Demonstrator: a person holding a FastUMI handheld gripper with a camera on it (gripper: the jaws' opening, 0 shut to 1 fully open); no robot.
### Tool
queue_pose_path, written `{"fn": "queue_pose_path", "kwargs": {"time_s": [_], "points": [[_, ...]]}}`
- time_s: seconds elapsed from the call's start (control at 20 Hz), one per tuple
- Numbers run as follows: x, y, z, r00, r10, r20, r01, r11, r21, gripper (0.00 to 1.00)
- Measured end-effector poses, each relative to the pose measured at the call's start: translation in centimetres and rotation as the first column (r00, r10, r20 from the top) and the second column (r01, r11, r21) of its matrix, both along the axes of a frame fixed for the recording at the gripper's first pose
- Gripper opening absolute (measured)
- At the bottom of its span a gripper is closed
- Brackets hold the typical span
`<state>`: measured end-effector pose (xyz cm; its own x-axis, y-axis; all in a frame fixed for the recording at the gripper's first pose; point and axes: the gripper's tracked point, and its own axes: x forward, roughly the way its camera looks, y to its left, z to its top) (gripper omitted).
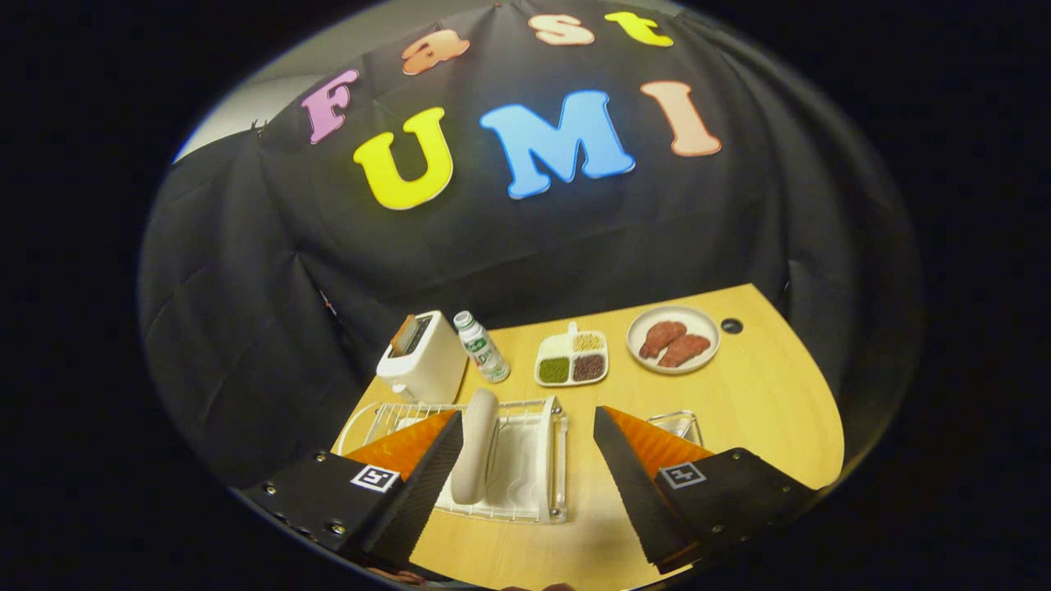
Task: Take the plate from the dish rack, then take the spoon from the basket and place it into the plate.
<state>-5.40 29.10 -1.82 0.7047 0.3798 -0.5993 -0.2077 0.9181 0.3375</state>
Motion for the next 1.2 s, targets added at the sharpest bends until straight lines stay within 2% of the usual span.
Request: {"fn": "queue_pose_path", "kwargs": {"time_s": [0.15,0.35,0.65,0.95,1.05,1.1,1.15,1.2], "points": [[0.0,2.7,-2.0,0.988,0.066,-0.140,-0.067,0.998,-0.005,0.99],[0.3,6.1,-4.6,0.954,0.101,-0.283,-0.113,0.993,-0.028,0.99],[2.2,9.0,-9.4,0.921,0.058,-0.384,-0.110,0.987,-0.116,1.00],[2.4,10.2,-14.0,0.892,0.006,-0.451,-0.126,0.963,-0.237,0.99],[1.9,10.0,-15.4,0.876,-0.024,-0.481,-0.133,0.948,-0.289,0.90],[1.6,10.5,-16.1,0.870,-0.029,-0.492,-0.137,0.945,-0.298,0.80],[1.6,9.7,-16.8,0.863,-0.077,-0.500,-0.125,0.926,-0.358,0.67],[1.5,10.2,-17.0,0.861,-0.088,-0.502,-0.105,0.933,-0.344,0.55]]}}
